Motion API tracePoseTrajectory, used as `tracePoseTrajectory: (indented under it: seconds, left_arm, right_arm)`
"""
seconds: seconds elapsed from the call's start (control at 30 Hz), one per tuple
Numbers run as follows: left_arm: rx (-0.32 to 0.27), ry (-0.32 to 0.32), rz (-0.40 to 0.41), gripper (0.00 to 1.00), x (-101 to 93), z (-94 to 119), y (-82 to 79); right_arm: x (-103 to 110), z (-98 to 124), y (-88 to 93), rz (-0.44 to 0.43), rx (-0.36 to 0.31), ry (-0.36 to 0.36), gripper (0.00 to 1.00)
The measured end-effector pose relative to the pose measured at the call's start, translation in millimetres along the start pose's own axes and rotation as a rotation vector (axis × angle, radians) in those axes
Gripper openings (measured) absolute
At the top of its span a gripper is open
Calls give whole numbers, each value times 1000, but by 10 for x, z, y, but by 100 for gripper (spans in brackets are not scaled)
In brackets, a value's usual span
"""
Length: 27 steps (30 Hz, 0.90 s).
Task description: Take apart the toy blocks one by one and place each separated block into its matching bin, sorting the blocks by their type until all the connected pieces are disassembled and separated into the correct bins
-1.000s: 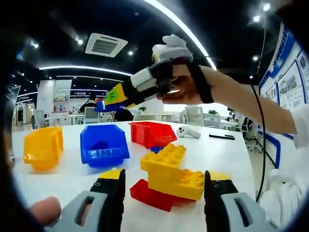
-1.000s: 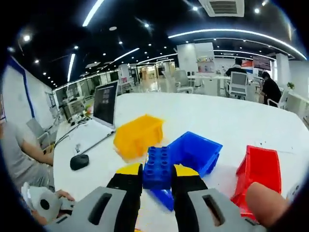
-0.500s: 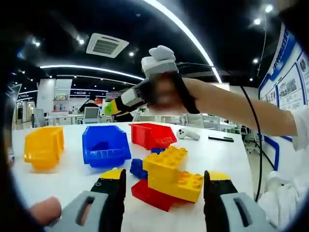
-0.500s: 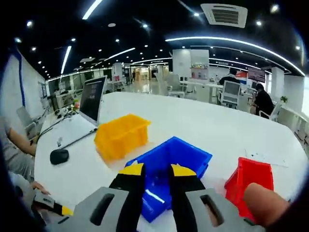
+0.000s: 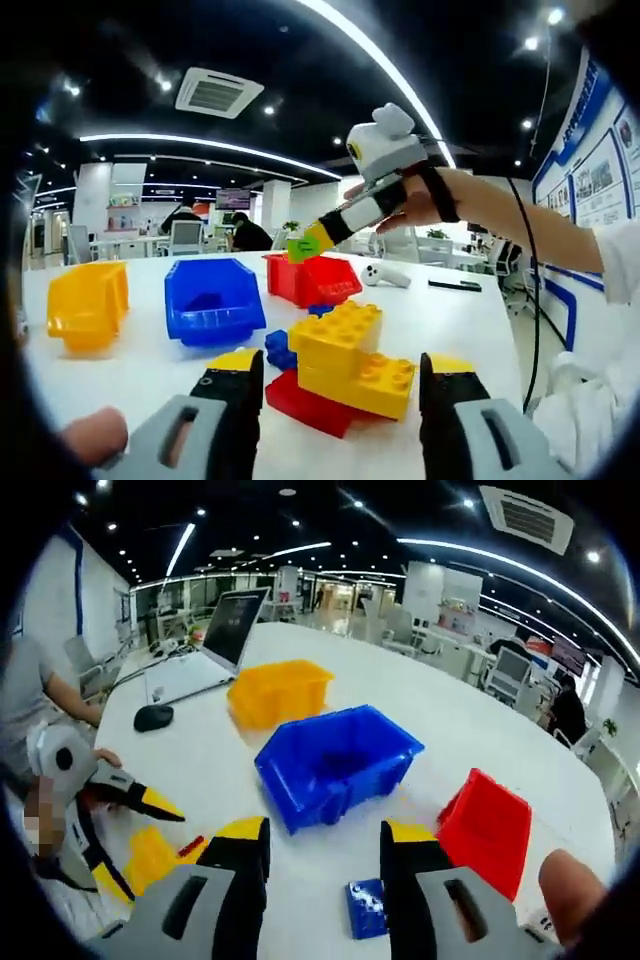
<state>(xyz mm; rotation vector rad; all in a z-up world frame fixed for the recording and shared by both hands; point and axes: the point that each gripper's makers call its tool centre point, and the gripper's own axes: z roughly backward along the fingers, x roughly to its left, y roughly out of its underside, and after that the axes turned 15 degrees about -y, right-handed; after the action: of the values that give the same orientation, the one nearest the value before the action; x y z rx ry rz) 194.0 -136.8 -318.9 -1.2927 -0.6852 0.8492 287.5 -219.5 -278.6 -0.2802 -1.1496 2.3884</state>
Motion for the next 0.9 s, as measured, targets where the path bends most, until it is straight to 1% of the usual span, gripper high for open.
tracePoseTrajectory:
  seconds: [0.07,0.1,0.27,0.3,0.4,0.5,0.57,0.67,0.8,0.87,0.9]
  left_arm:
    - [2,2,-1,63,-3,-4,7]
    - [3,2,-2,63,0,-8,9]
    - [5,4,-6,62,-19,-1,16]
    - [5,4,-7,62,-20,-2,18]
    - [6,7,-8,62,-34,6,19]
    - [2,14,-7,62,-52,22,6]
    - [1,34,1,62,-86,42,-3]
    - [3,50,10,62,-110,58,-2]
    - [6,63,8,62,-130,74,4]
    - [4,65,8,62,-133,79,-2]
    - [3,65,7,62,-131,82,-5]
  right_arm:
    - [-18,80,178,-15,43,-1,44]
    - [-71,136,249,-24,65,0,43]
    - [-105,271,628,-52,141,-13,42]
    - [-113,281,689,-64,153,-15,42]
    - [-131,286,795,-74,173,-18,40]
    - [-141,234,834,-90,183,-37,39]
    - [-123,167,854,-100,188,-55,39]
    - [-158,95,900,-99,217,-51,36]
    - [-246,-10,936,-118,228,-45,36]
    - [-305,-58,953,-124,228,-37,36]
    - [-354,-97,886,-91,195,-35,36]
